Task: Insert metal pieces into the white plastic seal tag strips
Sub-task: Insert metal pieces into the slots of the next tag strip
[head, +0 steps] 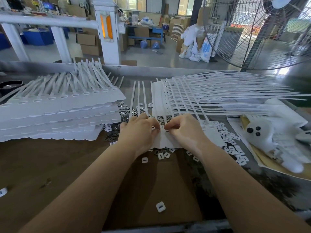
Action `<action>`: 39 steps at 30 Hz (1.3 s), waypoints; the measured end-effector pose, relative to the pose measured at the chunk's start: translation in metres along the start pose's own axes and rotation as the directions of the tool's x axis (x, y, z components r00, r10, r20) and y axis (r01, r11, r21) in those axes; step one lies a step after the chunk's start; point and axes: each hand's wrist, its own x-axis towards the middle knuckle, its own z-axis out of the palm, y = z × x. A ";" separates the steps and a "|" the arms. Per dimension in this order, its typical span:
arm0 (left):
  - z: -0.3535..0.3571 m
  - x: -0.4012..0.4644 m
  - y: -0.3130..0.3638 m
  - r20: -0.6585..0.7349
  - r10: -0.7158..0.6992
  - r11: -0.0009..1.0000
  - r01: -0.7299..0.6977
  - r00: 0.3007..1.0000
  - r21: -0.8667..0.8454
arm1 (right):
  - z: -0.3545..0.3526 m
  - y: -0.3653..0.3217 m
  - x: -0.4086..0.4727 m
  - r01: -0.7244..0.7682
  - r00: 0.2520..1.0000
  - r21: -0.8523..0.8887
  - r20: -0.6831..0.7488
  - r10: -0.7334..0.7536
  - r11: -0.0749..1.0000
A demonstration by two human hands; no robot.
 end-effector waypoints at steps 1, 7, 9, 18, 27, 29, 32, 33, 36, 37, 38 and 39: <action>0.000 0.001 0.000 -0.008 -0.011 1.000 0.011 1.000 -0.022 | 0.000 0.000 0.000 -0.002 1.000 0.002 0.000 0.002 1.000; 0.001 0.004 -0.003 -0.014 -0.026 0.994 0.025 1.000 -0.111 | 0.001 0.001 0.002 0.000 1.000 0.005 -0.001 0.000 1.000; 0.001 0.005 -0.003 -0.014 -0.028 0.995 0.027 1.000 -0.092 | 0.001 0.001 0.002 0.004 1.000 0.001 -0.001 -0.004 1.000; 0.001 0.007 -0.004 -0.032 -0.030 0.990 0.025 0.999 -0.136 | 0.002 0.002 0.001 0.035 0.999 -0.002 0.021 -0.035 0.999; 0.006 0.008 -0.008 -0.012 -0.034 0.989 0.032 0.999 -0.141 | -0.007 -0.009 -0.012 0.192 0.946 -0.016 0.269 -0.181 0.981; 0.006 0.008 -0.009 -0.007 -0.031 0.990 0.030 0.999 -0.138 | -0.009 -0.012 -0.014 0.221 0.920 -0.047 0.341 -0.192 0.974; 0.006 0.007 -0.010 -0.003 -0.023 0.990 0.022 1.000 -0.141 | -0.011 -0.015 -0.016 0.261 0.899 -0.088 0.385 -0.208 0.961; 0.006 0.007 -0.011 -0.004 -0.021 0.989 0.020 1.000 -0.143 | -0.010 -0.015 -0.016 0.275 0.895 -0.100 0.391 -0.216 0.956; 0.008 0.007 -0.012 -0.024 -0.022 0.989 0.019 0.999 -0.147 | -0.007 -0.017 -0.016 0.307 0.884 -0.117 0.404 -0.237 0.944; 0.009 0.007 -0.012 -0.033 -0.022 0.989 0.017 0.999 -0.148 | -0.006 -0.018 -0.017 0.320 0.881 -0.124 0.404 -0.247 0.939; 0.009 0.008 -0.012 -0.039 -0.020 0.989 0.014 0.999 -0.147 | -0.005 -0.018 -0.017 0.330 0.878 -0.126 0.404 -0.255 0.936; 0.010 0.008 -0.013 -0.042 -0.018 0.989 0.011 0.999 -0.146 | -0.004 -0.019 -0.017 0.335 0.876 -0.118 0.404 -0.263 0.935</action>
